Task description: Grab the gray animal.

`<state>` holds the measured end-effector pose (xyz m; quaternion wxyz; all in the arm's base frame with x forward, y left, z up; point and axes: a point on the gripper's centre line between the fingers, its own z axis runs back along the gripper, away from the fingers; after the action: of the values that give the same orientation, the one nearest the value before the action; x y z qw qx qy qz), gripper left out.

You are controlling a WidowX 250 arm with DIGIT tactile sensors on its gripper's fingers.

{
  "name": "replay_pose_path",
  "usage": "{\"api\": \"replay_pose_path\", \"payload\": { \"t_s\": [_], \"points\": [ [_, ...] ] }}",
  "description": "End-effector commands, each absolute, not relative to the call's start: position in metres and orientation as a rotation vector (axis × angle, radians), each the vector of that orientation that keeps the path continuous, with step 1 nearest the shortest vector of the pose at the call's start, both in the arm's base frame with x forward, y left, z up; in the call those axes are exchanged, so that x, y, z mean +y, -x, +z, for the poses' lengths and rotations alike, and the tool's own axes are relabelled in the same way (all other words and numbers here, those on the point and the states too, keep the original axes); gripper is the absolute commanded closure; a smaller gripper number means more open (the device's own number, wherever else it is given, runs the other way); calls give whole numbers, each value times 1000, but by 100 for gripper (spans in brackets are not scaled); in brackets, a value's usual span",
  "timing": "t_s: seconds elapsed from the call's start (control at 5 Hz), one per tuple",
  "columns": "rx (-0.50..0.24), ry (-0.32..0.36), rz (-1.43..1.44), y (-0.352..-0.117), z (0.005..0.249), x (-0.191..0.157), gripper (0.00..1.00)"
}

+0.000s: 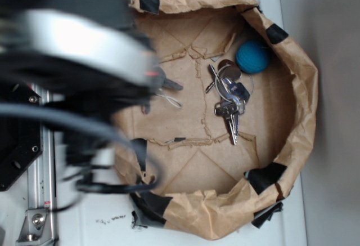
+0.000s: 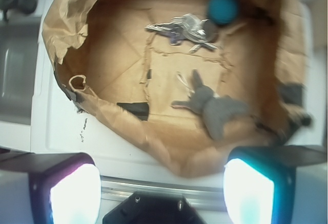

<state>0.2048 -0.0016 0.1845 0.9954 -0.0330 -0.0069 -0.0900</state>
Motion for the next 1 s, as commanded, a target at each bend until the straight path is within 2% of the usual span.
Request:
{"api": "replay_pose_path", "payload": {
  "t_s": [0.0, 0.2, 0.4, 0.6, 0.8],
  "points": [
    [66, 86, -266, -229, 110, 36, 0],
    [99, 30, -379, -216, 61, 46, 0],
    [44, 32, -540, -213, 24, 42, 0],
    [-20, -27, -573, -229, 17, 44, 0],
    [-49, -57, -560, -238, 25, 44, 100]
  ]
}}
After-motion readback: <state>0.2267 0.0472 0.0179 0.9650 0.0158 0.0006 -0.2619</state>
